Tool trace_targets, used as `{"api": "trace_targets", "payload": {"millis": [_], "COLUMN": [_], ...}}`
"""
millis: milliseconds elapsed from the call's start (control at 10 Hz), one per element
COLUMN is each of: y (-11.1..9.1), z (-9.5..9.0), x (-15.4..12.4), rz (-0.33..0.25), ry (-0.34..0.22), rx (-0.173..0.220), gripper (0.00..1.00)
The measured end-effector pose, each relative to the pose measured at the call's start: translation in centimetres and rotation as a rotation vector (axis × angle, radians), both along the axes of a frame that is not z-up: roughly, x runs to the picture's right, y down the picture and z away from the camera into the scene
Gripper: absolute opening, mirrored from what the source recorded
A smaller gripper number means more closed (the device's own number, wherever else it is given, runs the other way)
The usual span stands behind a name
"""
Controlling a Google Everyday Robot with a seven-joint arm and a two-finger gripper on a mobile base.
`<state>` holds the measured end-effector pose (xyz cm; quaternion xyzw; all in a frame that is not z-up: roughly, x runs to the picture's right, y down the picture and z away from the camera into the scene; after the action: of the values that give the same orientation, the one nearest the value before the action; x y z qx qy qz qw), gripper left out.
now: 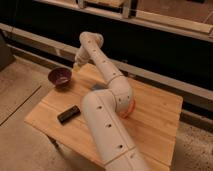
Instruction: Push the ceramic bowl across the table
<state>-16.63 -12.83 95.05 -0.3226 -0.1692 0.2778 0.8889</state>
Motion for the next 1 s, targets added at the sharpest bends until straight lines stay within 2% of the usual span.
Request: {"api": "trace_targets", "payload": {"millis": [100, 300, 500, 600, 700, 900, 1000], "y": [0.4, 0.8, 0.3, 0.6, 1.0, 3.1, 4.7], "z": [0.2, 0.3, -0.5, -1.0, -1.3, -1.8, -1.7], "x": [0.7, 2.1, 1.1, 0.1, -1.0, -3.9, -4.8], "rz": [-0.026, -0.065, -0.091, -0.098, -0.097, -0.084, -0.075], "ry": [0.029, 0.164, 0.288, 0.319, 0.329, 0.309, 0.296], "rx": [-0.006, -0.03, -0.032, -0.047, -0.063, -0.135, -0.186], "gripper": [0.0, 0.0, 0.0, 0.0, 0.0, 0.0, 0.0]}}
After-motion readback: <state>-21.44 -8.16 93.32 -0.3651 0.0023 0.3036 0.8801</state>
